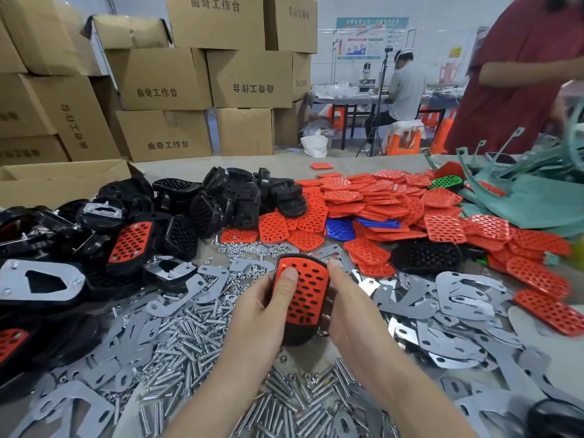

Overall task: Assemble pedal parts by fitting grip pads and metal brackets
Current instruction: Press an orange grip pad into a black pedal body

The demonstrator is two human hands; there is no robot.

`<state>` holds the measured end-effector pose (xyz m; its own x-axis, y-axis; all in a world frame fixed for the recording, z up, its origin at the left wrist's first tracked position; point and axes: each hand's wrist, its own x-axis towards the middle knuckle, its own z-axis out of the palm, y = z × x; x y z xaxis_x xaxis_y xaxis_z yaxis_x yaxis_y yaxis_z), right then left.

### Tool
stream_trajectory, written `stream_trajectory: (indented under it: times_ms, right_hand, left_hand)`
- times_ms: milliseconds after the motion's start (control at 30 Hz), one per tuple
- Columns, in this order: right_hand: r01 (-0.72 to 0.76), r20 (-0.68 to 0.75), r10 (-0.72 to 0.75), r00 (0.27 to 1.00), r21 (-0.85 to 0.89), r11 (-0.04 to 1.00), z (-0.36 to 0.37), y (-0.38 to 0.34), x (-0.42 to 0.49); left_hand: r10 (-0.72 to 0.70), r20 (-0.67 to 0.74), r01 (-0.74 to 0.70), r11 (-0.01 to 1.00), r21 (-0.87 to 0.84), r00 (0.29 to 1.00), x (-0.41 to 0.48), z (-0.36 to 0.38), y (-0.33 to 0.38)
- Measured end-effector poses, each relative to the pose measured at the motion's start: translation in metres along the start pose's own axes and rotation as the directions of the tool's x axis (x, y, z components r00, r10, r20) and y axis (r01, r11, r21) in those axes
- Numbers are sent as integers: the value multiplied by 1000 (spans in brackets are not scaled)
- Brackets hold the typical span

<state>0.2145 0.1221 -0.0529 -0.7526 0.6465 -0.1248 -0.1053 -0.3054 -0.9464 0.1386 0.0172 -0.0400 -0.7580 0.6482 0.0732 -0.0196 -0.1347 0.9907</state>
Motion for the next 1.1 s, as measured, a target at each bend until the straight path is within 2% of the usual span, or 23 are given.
stream_trajectory:
  times_ms: [167,300,433,667,800,967,1100]
  right_hand:
    - [183,127,-167,978,-127,975,-2,0,-7]
    - [228,122,-211,970,-144,963,-2,-3,-8]
    - [269,109,-255,961,-137,953,-2,-5,-10]
    - [256,102,-243,964,-142,956,1,-7,-10]
    - [238,115,-223,968,-142,961,0,-7,-12]
    - [224,120,-204,972,-184,957,1,-4,-13]
    - [300,77,-291,954,-184,936,1,-5,-13]
  left_hand:
    - [29,-39,-28,999,19,999,0,2,1]
    - [33,-51,-31,999,26,998,0,0,-1]
    - [-5,-28,4,999,-37,1000,0,-1,0]
    - [-73,-5,72,993,-91,997,3,0,-3]
    - [20,-9,-21,999,-43,1000,1,0,0]
    - [21,-17,-21,1000,14,1000,2,-1,-2]
    - [47,33,-49,997,59,998,-2,2,-2]
